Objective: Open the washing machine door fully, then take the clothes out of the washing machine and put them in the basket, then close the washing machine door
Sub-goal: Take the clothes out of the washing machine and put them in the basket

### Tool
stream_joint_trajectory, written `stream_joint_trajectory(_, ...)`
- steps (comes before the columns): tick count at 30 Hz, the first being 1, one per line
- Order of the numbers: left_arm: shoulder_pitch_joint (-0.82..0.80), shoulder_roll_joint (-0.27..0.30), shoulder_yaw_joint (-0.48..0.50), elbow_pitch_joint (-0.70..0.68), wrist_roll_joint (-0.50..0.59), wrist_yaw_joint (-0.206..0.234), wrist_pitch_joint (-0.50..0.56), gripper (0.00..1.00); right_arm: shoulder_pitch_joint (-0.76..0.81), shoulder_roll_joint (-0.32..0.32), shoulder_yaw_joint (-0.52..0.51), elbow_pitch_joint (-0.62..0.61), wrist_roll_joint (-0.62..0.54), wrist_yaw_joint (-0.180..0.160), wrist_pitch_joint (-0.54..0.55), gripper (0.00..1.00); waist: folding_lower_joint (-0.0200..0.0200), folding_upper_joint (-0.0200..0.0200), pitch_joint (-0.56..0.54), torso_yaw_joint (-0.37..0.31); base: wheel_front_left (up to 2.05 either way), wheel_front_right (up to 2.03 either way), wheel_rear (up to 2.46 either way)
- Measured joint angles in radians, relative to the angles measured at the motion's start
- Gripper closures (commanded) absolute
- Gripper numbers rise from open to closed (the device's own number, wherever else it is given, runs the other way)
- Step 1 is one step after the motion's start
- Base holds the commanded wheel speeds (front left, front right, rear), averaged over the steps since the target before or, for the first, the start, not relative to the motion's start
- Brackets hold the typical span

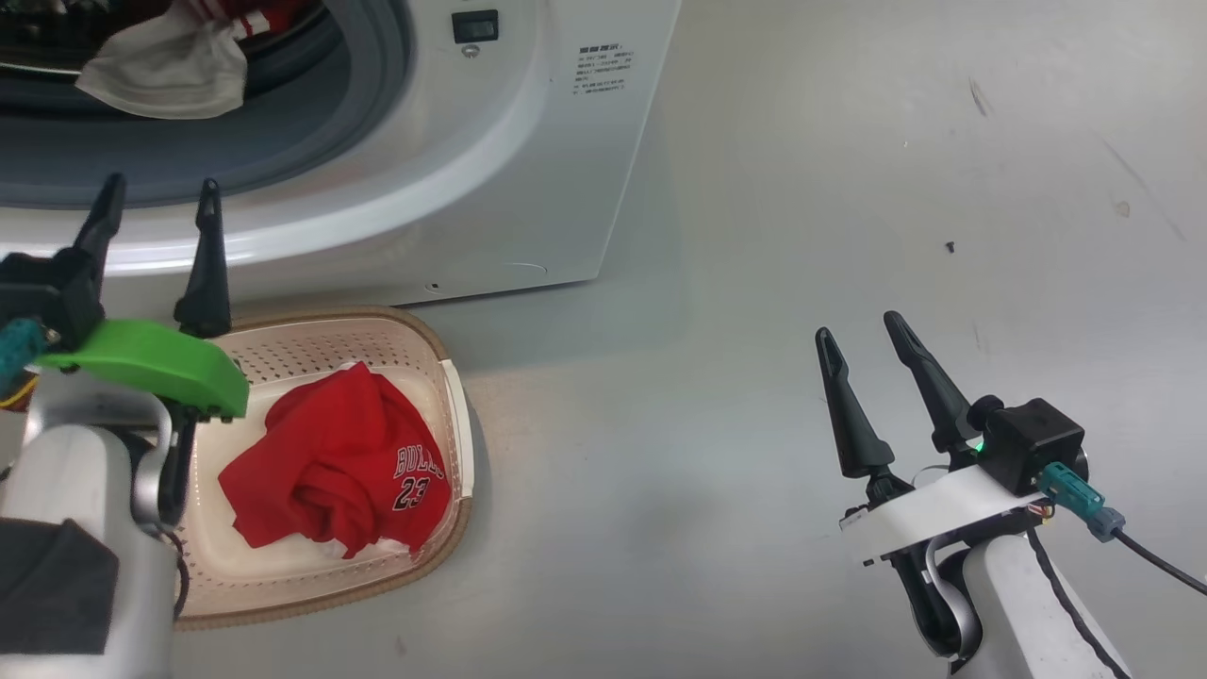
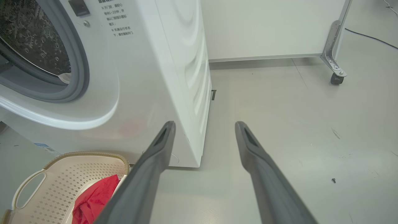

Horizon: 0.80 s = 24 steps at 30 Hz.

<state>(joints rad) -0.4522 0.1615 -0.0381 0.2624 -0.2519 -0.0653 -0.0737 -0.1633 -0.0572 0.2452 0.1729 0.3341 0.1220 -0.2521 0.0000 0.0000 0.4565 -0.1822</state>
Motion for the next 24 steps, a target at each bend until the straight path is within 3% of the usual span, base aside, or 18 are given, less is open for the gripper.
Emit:
stream_joint_trajectory(14, -0.284, 0.044, 0.052, 0.137, -0.066, 0.018, 0.225, 0.0, -0.048, 0.001, 0.026, 0.001, 0.012, 0.0, 0.0, 0.0, 0.0, 0.0, 0.098, -0.07, 0.0, 0.0, 0.0)
stream_joint_trajectory(24, -0.395, 0.081, 0.054, 0.237, -0.07, 0.03, 0.32, 0.0, -0.083, 0.004, 0.046, 0.001, 0.027, 0.0, 0.0, 0.0, 0.0, 0.0, 0.142, -0.12, 0.0, 0.0, 0.0)
